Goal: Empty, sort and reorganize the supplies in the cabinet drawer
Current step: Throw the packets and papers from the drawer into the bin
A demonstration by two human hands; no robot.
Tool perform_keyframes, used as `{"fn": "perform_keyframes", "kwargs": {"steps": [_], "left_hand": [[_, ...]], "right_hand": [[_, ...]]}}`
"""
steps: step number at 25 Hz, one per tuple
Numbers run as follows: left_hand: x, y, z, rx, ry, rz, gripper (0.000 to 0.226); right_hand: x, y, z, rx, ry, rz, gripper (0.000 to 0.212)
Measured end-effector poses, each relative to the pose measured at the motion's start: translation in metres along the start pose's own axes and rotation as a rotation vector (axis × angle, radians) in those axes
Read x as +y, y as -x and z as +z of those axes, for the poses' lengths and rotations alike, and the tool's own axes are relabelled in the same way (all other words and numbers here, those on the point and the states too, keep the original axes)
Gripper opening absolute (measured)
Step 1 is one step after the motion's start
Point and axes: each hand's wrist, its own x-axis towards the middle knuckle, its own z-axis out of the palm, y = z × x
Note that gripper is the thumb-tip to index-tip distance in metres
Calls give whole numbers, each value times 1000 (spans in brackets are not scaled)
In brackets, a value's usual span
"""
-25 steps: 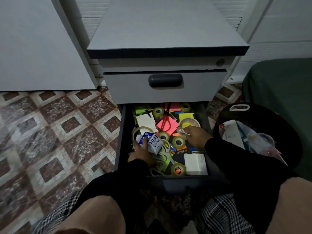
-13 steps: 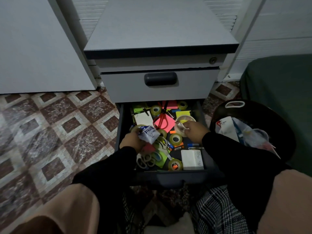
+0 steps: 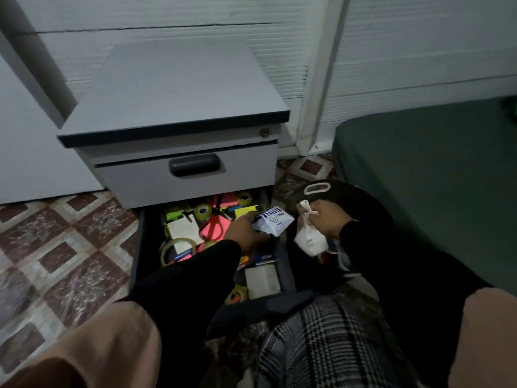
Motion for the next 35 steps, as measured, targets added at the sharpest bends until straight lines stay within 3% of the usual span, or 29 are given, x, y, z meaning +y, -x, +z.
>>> {"fn": "perform_keyframes", "kwargs": {"steps": [6,9,11,15,18,22,27,30,35], "left_hand": [[63,-34,48,-123,38,87,80],[79,-42,57,-229,14,114,94],[75,-43,55,-190,11,111,89],[40,-30,34,-44,-22,120,55],[-4,-22,12,2,-38,77,45],[-73,-18,-20,3,-203,-3,54],[-148,-39,-55,10,-404,-91,63],[-174,-60,-69,-34,-578,-144,73],[-185,-98,-88,-66,-658,-212,80]], "right_hand": [[66,5,-42,70,-23,141,15],[79,2,-45,44,-40,190,32],[78,-1,-43,71,-44,182,37],[41,-4,-23,46,-90,104,31],[0,-11,6,-27,-73,-36,31],[-51,-35,56,-142,14,-184,34],[-88,-73,115,-276,287,-348,57],[-89,-102,144,-307,452,-355,74],[-94,-145,156,-285,481,-242,76]]}}
